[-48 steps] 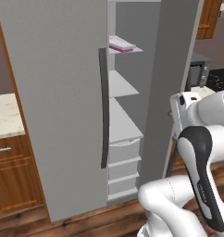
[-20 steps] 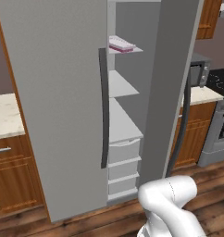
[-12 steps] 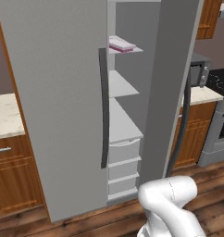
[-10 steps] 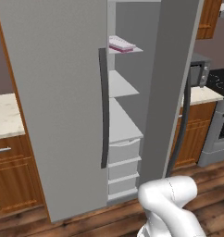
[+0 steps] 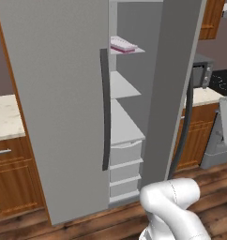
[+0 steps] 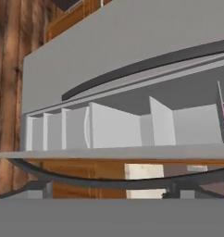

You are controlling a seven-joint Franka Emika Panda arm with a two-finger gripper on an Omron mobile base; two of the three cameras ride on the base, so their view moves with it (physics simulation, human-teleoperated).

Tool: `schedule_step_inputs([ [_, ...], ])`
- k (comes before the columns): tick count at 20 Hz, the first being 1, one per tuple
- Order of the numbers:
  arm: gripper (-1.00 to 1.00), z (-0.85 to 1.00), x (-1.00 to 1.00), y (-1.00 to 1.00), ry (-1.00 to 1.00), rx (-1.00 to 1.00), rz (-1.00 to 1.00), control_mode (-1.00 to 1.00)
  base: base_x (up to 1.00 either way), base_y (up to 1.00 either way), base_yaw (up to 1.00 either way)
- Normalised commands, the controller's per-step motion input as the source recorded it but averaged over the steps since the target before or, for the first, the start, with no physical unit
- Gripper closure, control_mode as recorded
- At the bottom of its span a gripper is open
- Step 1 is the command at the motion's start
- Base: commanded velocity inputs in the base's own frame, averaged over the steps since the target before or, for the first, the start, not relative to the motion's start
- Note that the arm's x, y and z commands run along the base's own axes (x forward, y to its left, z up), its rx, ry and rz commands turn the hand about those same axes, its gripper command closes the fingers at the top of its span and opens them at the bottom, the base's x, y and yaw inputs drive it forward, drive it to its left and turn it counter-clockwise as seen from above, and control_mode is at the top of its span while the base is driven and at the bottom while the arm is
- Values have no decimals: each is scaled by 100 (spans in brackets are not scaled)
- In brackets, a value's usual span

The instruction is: The ice cube tray has been filled with water. Take the tray and place it in the freezer to make ice. Close the freezer door after placing the tray.

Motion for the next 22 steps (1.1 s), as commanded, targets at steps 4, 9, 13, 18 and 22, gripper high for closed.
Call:
schedule_step_inputs([
  [4,-100,-23,60,-2,0,0,10,-100,0,0,0],
  [9,-100,-10,21,-29,0,0,2,-100,0,0,0],
  [13,-100,-7,18,-44,0,0,0,-100,0,0,0],
  [18,-100,-5,22,-43,0,0,0,-100,0,0,0],
  [22,-100,-9,35,-36,0,0,0,-100,0,0,0],
])
